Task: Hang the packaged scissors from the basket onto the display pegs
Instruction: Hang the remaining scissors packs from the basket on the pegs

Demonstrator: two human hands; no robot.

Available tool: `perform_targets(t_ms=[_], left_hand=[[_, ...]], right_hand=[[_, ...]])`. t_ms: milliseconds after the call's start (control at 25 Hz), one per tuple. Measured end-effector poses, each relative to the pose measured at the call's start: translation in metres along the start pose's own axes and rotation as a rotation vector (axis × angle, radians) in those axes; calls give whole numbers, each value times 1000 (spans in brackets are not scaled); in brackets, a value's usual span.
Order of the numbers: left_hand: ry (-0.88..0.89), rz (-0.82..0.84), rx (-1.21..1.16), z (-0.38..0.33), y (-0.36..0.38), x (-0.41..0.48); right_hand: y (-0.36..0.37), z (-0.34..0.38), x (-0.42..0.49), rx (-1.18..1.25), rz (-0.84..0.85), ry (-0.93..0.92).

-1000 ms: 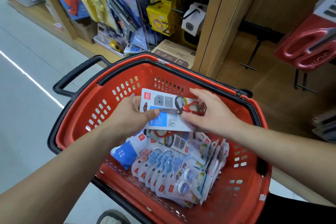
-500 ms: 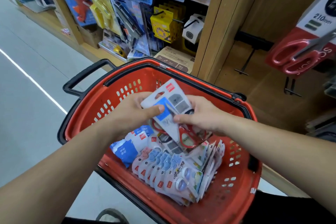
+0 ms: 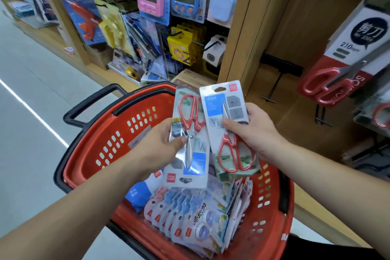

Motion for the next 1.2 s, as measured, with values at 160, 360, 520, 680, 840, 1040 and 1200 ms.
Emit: perform_targets(t_ms=[160,360,520,680,840,1040,1200], left_hand=[[117,-3,120,-25,-1,-13],[271,171,181,-75,14,-41],[237,167,258,-94,35,-48],[65,193,177,-92,28,-37],[-36,280,1,-70,30,-28],[69,184,-456,-85,84,-28],[168,6,-484,-106,104,-24]], right_hand=[[-24,40,-19,-68,27,-195],[-40,76,-55,-395,86,-418],[-62,64,-72,-314,249,-197],[-81,40,-83,51,96,25],[-93,41,-87,308,-191,120],[-99,50,-91,432,-318,148],[-106,55,-92,332,-391,38]])
Point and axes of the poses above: each hand's wrist, its own x-axis towards the middle knuckle, its own y-axis out of the palm, z = x × y, the point moved 2 cm from there along x, towards the middle knuckle, and after that the axes turned 5 degrees about -y, right-handed, at the moved point
